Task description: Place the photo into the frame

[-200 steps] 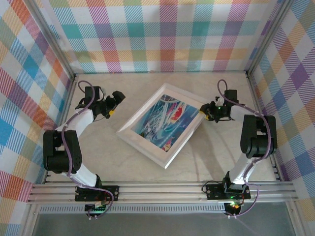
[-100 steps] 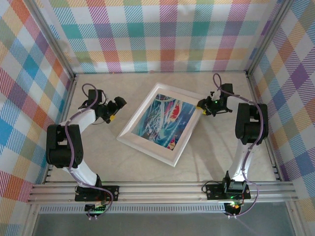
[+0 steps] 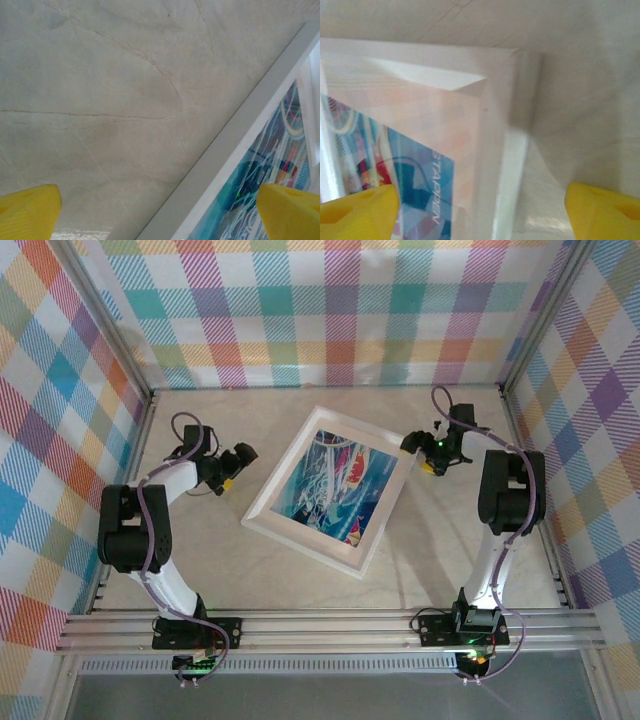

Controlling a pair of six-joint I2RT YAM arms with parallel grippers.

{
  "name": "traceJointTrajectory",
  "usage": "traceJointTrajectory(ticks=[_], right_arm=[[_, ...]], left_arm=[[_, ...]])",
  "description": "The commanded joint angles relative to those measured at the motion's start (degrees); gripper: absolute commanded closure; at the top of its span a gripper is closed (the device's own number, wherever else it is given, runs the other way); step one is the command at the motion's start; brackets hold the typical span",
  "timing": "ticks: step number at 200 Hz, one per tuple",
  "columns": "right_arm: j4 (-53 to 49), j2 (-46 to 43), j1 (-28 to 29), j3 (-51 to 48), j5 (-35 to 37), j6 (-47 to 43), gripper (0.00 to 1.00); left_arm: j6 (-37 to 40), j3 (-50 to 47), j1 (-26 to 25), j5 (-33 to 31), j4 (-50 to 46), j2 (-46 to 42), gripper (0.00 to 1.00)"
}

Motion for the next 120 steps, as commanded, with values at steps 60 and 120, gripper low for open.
traceJointTrajectory(ticks=[60,120], right_arm=[[-2.91,-5.79,6.6,-5.28,12.67,-2.64,0.13],[-3.42,2.02,12.83,3.9,12.5,-3.48,0.13]], left_arm=[[3.26,-1.05,-5.24,0.63,-1.57,1.89,0.0],[1.65,-5.24,-9.03,2.8,-2.05,-2.04,0.0]])
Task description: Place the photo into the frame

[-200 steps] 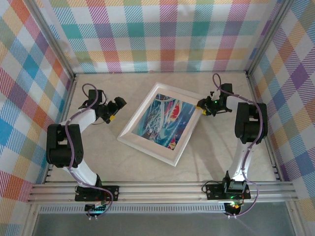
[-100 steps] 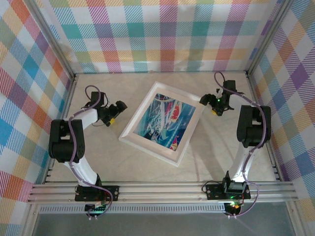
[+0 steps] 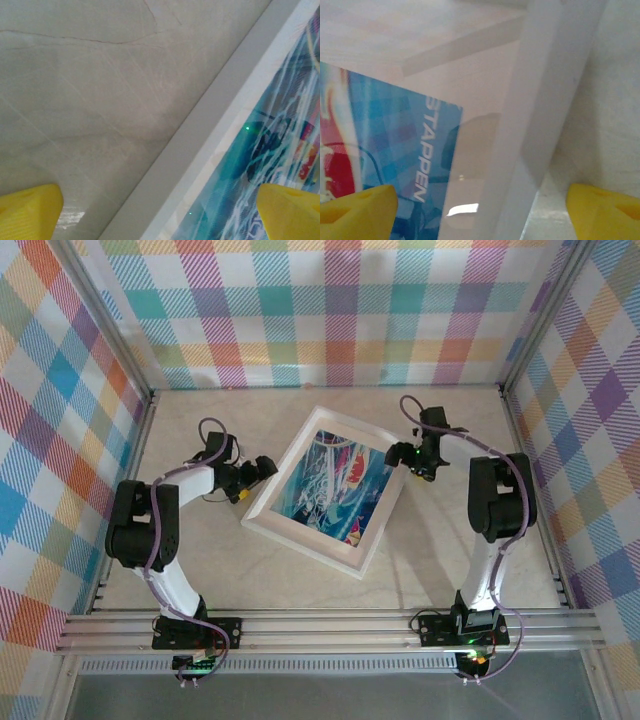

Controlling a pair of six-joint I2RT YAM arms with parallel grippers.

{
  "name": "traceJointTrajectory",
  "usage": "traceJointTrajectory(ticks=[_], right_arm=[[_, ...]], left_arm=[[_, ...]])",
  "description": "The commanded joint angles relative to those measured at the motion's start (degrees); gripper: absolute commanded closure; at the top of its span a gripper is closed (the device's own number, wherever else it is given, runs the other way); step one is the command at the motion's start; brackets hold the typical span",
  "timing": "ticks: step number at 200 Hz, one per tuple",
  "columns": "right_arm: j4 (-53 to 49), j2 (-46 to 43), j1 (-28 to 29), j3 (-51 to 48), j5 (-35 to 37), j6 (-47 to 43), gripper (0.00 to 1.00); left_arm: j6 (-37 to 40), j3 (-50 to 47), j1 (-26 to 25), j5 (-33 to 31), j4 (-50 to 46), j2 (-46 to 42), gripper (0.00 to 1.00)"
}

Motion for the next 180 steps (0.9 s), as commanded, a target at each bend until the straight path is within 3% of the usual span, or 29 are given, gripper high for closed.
traceJointTrajectory(ticks=[1,94,112,144,180], right_arm=[[0.58,3.83,2.59,4.79,-0.57,-1.29,0.13],[-2.74,21.59,7.88,34.84,-4.74,-1.59,0.12],[-3.51,23.03,8.58,38.74,-0.73,-0.34,0.13],[-1.79,14.75,7.53,31.67,10.85,0.36,0.11],[-3.35,-2.76,6.47,13.87,16.21,-4.13,0.1]], left_arm=[[-0.98,-3.0,-1.82,3.02,-2.12,-2.84,0.0],[-14.18,-8.37,-13.83,6.27,2.73,-13.23,0.0],[-17.23,-8.57,-16.71,7.21,5.73,-12.17,0.0],[-14.07,-5.84,-14.11,2.76,1.61,-11.1,0.0],[-3.48,6.86,-8.09,-11.26,-4.78,-8.67,0.0]])
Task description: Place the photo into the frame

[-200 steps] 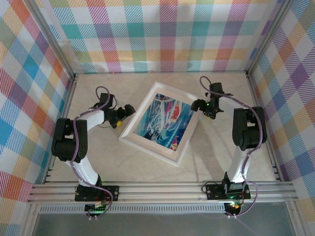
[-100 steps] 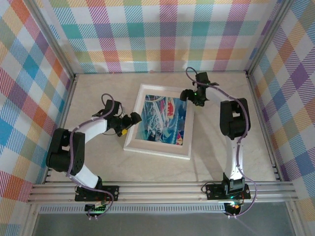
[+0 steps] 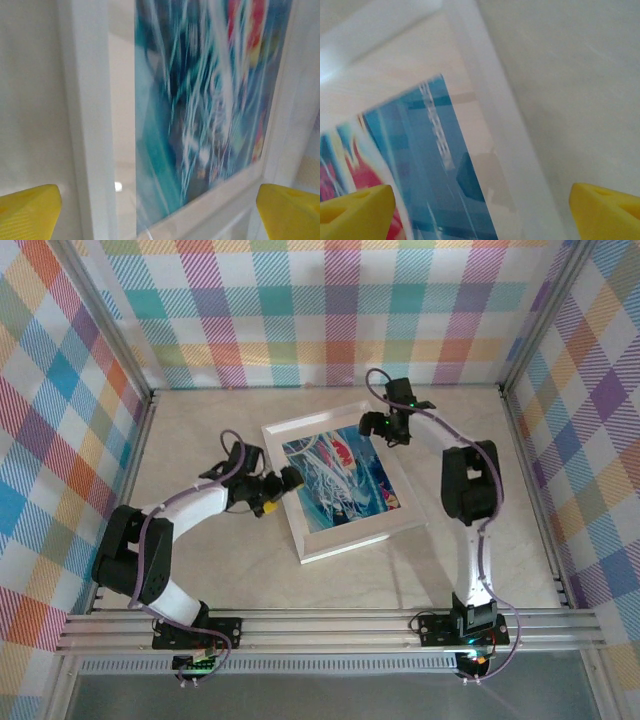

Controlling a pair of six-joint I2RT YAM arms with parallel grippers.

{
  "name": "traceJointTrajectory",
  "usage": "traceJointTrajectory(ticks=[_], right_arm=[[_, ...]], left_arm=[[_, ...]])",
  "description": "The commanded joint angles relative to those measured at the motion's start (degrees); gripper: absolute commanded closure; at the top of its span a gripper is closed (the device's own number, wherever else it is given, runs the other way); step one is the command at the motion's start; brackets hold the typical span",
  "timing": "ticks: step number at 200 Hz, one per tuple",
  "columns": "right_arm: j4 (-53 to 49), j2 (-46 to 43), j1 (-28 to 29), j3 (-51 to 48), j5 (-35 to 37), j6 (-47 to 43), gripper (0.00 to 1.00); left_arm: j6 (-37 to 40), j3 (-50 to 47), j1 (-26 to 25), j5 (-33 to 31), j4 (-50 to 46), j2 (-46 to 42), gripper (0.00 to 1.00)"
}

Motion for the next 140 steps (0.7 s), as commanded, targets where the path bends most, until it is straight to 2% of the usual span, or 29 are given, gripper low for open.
traceJointTrajectory(ticks=[1,16,33,54,76,103,140], right_arm=[[-2.49,-12.99,-0.83,-8.0,5.61,-2.77,0.1],[-5.03,-19.8,-0.83,-16.26,5.56,-1.75,0.11],[-8.66,-27.42,-0.83,-24.87,6.65,1.73,0.13],[-11.6,-36.35,-0.65,-34.81,6.28,8.86,0.17],[-15.76,-40.43,-0.09,-40.59,2.39,15.62,0.2],[-14.48,-43.54,1.31,-47.5,-0.91,22.98,0.22],[-10.27,-44.71,1.62,-53.39,-2.47,29.59,0.28]], left_arm=[[8.26,10.36,3.17,-10.67,-2.34,2.55,0.0],[12.83,18.42,3.5,-14.91,-5.03,7.41,0.0],[16.82,27.27,3.69,-16.42,-7.83,14.1,0.0],[20.77,35.64,3.95,-16.13,-10.75,21.8,0.0],[24.34,43.49,4.26,-14.56,-14.74,29.56,0.0],[24.5,44.05,4.17,-8.16,-13.59,33.21,0.08],[23.56,39.37,4.13,-8.24,-11.56,32.34,0.09]])
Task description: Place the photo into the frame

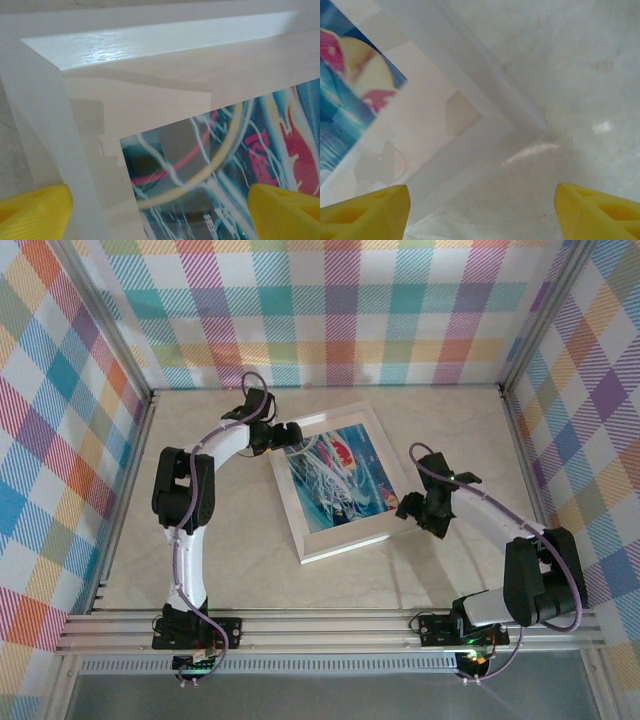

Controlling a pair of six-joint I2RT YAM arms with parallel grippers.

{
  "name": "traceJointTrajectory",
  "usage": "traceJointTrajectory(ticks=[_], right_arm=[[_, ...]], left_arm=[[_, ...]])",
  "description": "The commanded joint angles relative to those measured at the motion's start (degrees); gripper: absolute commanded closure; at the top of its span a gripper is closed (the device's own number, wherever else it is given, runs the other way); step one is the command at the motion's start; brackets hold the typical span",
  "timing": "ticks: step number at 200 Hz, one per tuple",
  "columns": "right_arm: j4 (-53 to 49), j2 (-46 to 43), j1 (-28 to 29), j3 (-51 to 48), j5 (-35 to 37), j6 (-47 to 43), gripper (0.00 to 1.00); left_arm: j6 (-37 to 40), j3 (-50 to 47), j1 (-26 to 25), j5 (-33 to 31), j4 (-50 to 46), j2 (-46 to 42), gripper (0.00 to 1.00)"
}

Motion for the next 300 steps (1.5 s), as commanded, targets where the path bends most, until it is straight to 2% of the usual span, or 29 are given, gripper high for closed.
traceJointTrajectory(ticks=[1,50,99,125,163,196,213,226,234,247,272,300], right_arm=[[2.83,-1.28,0.29,-2.31,-2.56,7.94,0.28],[14.54,3.7,0.34,-4.45,-2.29,14.73,0.35],[19.69,11.72,-1.17,-0.49,-1.21,13.08,0.68],[19.1,12.28,-4.89,2.96,-0.13,6.43,0.72],[16.64,20.88,-10.47,14.22,-4.75,-6.52,0.7],[14.03,30.55,-11.56,25.93,-6.44,-15.61,0.68],[14.0,34.83,-11.74,31.4,-8.04,-18.16,0.64],[13.98,37.55,-11.96,35.72,-7.83,-19.27,0.56],[12.75,39.08,-12.09,38.84,-7.59,-19.57,0.47],[10.59,40.04,-12.18,42.91,-6.19,-19.51,0.37],[7.73,36.72,-12.09,43.65,-3.45,-19.04,0.29],[6.75,29.7,-12.05,35.98,-3.0,-18.0,0.26]], left_arm=[[0.74,-2.28,0.3,1.84,-0.8,-1.69,0.09],[-0.88,-8.83,0.13,1.61,1.48,-2.13,0.13],[-1.68,-16.88,-1.09,2.2,1.97,-6.27,0.2],[-2.63,-22.65,-2.24,1.7,1.78,-11.96,0.2],[-4.63,-30.51,-5.64,2.07,1.62,-19.53,0.2],[-8.61,-36.61,-8.81,4.44,2.13,-25.3,0.2],[-11.0,-38.62,-10.57,6.62,2.3,-28.49,0.2],[-12.5,-39.29,-11.7,8.55,2.64,-30.63,0.19],[-13.37,-39.15,-11.74,9.24,2.77,-31.87,0.17],[-13.32,-37.57,-11.13,7.36,1.71,-33.51,0.11],[-11.71,-33.2,-6.97,0.96,0.45,-35.61,0.03],[-10.33,-29.36,1.75,-5.01,2.71,-33.57,0.0]])
